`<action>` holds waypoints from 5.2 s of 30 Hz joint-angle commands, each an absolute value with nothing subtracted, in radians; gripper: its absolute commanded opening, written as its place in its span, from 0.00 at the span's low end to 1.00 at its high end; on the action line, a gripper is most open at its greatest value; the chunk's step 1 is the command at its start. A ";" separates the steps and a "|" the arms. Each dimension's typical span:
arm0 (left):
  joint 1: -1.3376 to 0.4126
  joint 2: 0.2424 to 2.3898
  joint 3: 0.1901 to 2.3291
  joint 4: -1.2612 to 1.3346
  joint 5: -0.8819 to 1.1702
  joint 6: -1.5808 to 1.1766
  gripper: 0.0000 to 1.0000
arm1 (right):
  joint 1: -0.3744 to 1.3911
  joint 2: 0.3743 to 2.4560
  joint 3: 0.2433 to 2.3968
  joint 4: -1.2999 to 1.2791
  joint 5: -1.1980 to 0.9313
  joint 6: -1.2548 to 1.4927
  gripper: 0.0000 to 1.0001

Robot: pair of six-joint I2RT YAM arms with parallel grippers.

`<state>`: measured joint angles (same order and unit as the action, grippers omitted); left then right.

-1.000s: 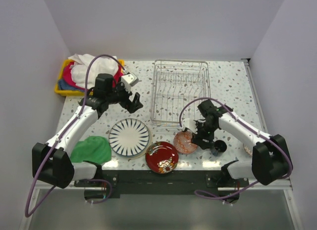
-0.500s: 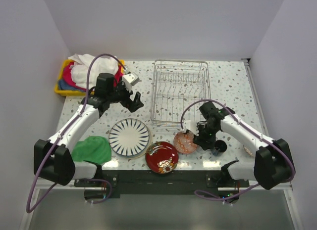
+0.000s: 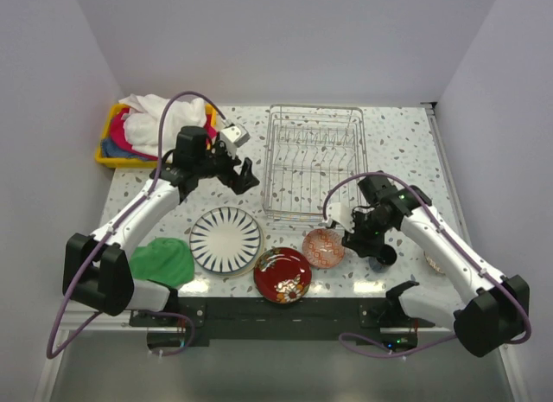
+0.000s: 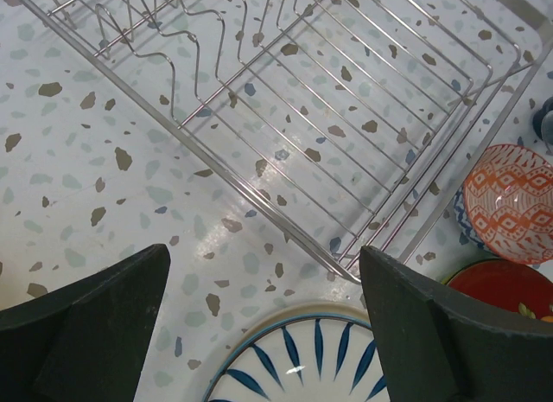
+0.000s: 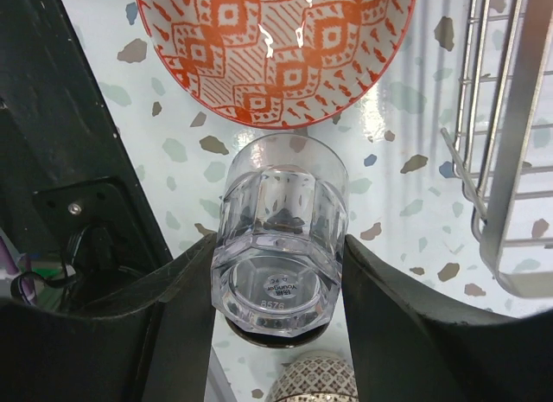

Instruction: Load the mixed dishes into the dish rack

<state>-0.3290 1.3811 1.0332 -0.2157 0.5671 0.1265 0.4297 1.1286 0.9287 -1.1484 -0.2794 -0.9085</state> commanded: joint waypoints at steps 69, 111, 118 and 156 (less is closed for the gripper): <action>-0.287 1.517 1.040 -0.158 0.669 0.090 0.70 | 0.230 2.477 2.537 -0.900 0.018 -0.267 0.00; -0.288 1.451 0.993 -0.087 0.647 0.051 0.78 | 0.190 2.071 2.335 -0.965 0.003 -0.176 0.88; -0.287 1.428 0.957 -0.034 0.644 0.052 0.78 | 0.190 1.878 1.970 -0.913 0.003 -0.261 0.80; -0.288 1.557 1.006 -0.057 0.660 0.057 0.68 | 0.175 2.332 2.327 -0.732 0.210 -0.130 0.00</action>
